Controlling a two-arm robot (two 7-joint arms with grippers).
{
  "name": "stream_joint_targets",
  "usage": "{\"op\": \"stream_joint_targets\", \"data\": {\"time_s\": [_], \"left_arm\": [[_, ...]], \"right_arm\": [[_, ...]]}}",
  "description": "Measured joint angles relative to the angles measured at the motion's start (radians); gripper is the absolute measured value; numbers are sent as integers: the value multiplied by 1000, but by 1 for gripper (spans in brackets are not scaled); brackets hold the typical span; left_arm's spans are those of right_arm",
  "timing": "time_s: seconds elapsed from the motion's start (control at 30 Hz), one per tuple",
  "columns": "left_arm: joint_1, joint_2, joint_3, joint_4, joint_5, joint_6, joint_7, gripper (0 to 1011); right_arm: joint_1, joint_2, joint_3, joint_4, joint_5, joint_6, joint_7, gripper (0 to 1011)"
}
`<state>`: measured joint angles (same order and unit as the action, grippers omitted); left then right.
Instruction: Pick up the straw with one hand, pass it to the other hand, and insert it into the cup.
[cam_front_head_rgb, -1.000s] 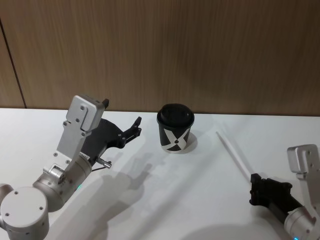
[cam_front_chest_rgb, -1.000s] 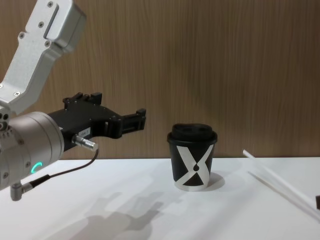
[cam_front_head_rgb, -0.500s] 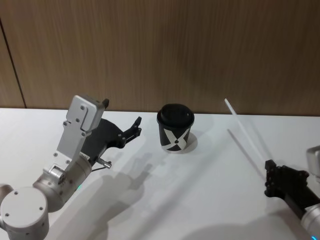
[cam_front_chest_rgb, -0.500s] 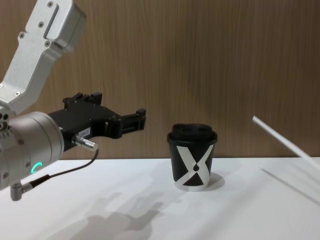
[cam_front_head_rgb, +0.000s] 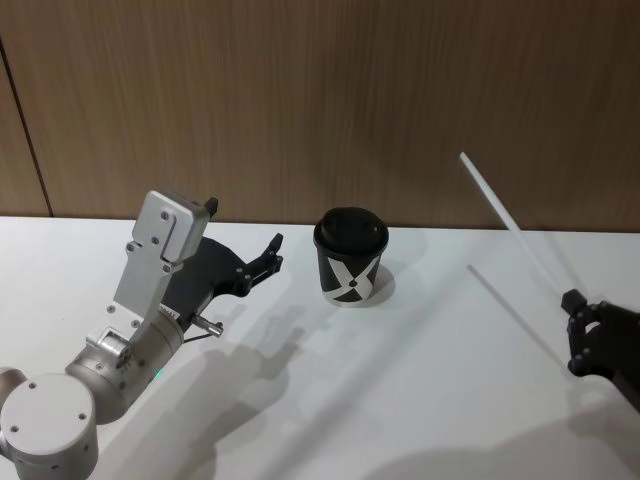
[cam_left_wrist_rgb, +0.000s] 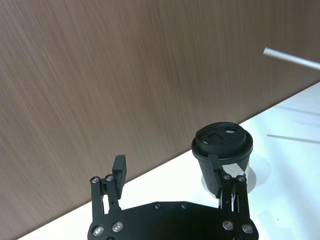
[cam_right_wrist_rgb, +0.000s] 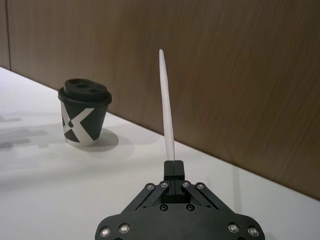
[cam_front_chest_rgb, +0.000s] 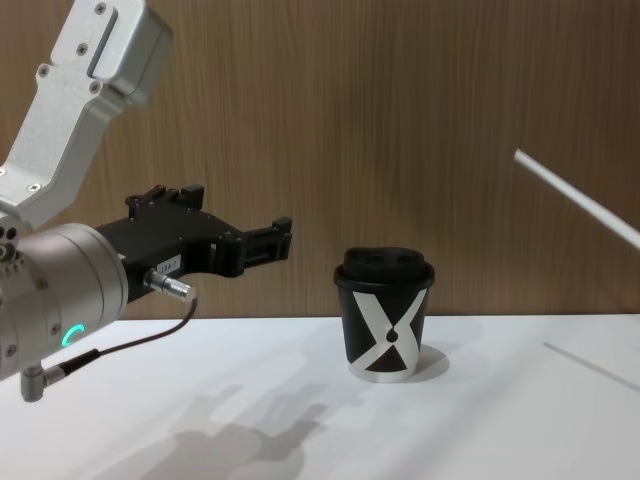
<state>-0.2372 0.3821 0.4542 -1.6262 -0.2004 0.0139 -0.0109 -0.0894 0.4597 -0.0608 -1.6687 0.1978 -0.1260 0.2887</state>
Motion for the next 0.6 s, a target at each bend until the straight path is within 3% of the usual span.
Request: {"op": "stream_joint_targets", "data": {"time_s": [0.2,0.33,0.6], "left_arm": [[0,0,0,0,0,0,0,1002],[0,0,0,0,0,0,0,1002],[0,0,0,0,0,0,0,1002]], "right_arm": [[19,26,16,22,27,-83,63,0],[27,33,19,28,38,-108,85,0],[71,61,18,61,97,-195,188,0]]}}
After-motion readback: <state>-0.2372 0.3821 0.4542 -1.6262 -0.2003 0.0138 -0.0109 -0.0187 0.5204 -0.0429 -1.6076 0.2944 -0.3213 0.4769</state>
